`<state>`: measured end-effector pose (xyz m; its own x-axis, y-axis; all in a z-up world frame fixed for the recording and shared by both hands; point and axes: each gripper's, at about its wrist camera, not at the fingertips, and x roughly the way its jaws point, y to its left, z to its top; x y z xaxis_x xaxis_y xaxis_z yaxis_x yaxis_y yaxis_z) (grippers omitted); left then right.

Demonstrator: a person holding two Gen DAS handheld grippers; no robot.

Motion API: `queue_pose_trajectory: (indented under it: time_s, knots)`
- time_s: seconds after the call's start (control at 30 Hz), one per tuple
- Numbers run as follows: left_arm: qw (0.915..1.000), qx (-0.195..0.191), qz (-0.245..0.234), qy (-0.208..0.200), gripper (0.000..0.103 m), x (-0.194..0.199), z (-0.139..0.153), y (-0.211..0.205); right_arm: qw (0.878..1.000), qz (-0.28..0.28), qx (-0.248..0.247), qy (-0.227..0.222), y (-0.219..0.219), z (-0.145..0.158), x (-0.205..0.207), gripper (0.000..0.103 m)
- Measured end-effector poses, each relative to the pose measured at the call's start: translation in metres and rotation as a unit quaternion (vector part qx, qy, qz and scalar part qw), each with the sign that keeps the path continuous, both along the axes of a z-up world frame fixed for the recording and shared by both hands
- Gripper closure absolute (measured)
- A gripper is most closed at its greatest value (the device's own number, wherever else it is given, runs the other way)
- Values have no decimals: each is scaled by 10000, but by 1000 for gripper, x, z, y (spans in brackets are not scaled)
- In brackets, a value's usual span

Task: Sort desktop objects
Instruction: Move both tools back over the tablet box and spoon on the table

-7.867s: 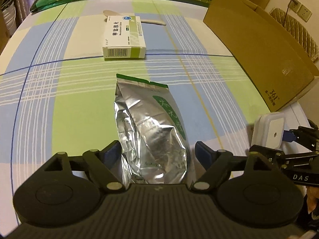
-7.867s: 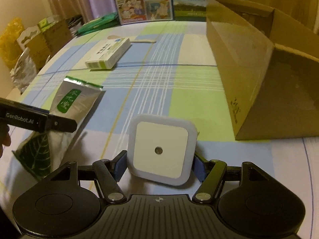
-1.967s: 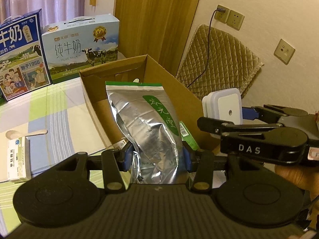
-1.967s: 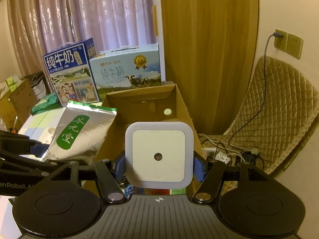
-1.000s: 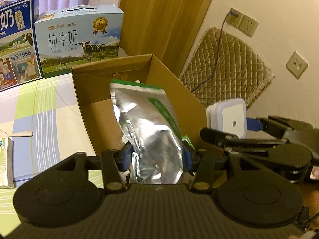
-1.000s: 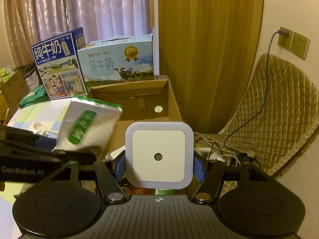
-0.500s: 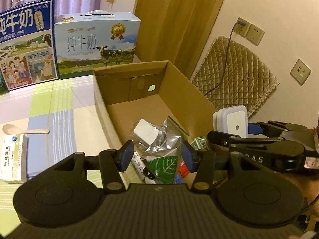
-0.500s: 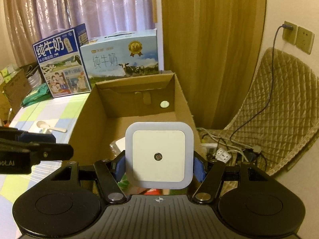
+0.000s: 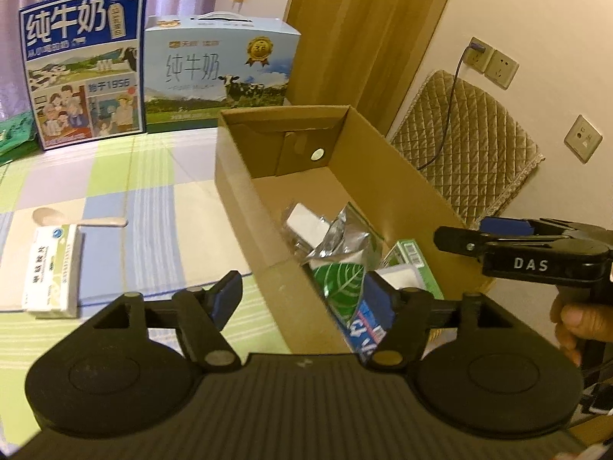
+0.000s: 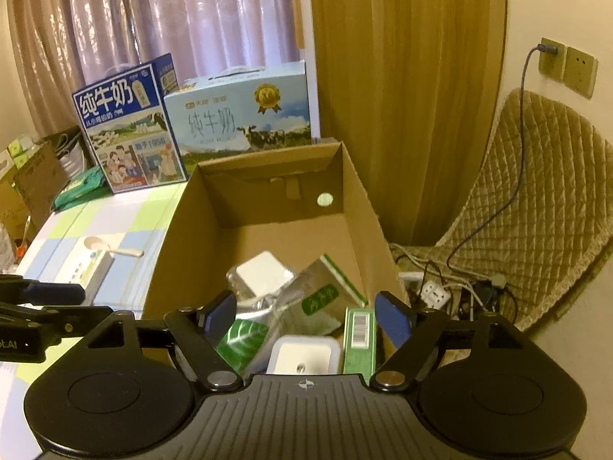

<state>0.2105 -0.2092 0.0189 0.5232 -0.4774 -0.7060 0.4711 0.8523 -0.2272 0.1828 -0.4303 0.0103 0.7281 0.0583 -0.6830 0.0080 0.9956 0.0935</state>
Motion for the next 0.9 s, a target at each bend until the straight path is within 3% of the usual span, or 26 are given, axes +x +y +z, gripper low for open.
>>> queue_pose_trajectory:
  time_s: [0.43,0.9]
  knots:
    - [9990,358,113,-256,3,-49,8,57,9998,212,-2,-21,59,19,-51,2]
    - [9947,728,663,-300,2,-85,7,153,9956,936,-44,54,146,25,-67,2]
